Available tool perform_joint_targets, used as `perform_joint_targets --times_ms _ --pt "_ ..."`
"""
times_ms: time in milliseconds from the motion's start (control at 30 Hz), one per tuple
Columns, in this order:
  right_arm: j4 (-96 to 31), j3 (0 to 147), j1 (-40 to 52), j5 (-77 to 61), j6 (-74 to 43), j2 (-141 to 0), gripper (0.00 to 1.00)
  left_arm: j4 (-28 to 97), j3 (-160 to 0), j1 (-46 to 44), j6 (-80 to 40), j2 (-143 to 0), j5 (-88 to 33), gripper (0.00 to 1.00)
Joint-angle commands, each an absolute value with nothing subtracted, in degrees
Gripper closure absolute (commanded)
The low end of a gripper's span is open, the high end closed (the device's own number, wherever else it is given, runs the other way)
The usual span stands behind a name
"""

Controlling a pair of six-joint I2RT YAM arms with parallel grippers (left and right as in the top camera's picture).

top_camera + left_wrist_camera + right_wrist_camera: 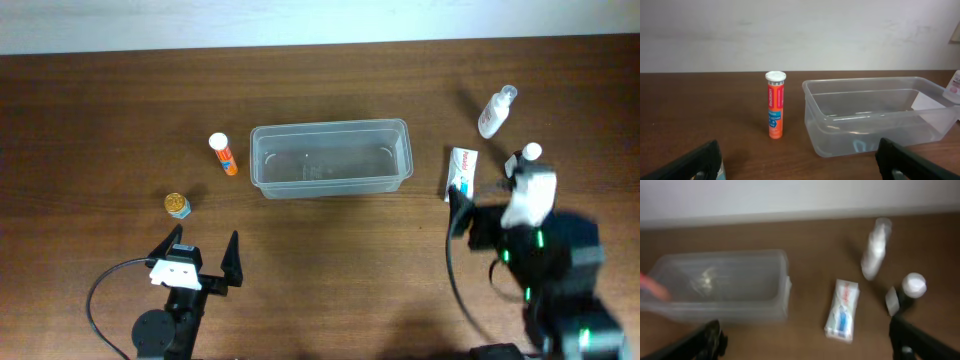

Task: Pack container
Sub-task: 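Move the right gripper up and over the white spray bottle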

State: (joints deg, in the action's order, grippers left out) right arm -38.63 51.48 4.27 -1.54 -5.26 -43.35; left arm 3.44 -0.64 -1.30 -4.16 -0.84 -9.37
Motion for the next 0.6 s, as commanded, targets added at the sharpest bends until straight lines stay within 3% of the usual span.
perform_joint_targets --times_ms 0,233,567 --pt "-47.0 64.2 4.0 1.6 -2.7 -55.8 0.02 3.7 -0.5 -1.0 -4.5 -0.3 -9.0 0.01" --pt "-67.0 86.3 4.0 1.8 -1.5 -77.1 0.02 3.7 -0.5 -1.0 -4.5 -0.3 -9.0 0.01" --pt "-65.7 92.3 0.8 4.6 -6.5 -83.7 0.02 3.7 -0.5 -1.0 -4.5 -0.3 -9.0 0.01"
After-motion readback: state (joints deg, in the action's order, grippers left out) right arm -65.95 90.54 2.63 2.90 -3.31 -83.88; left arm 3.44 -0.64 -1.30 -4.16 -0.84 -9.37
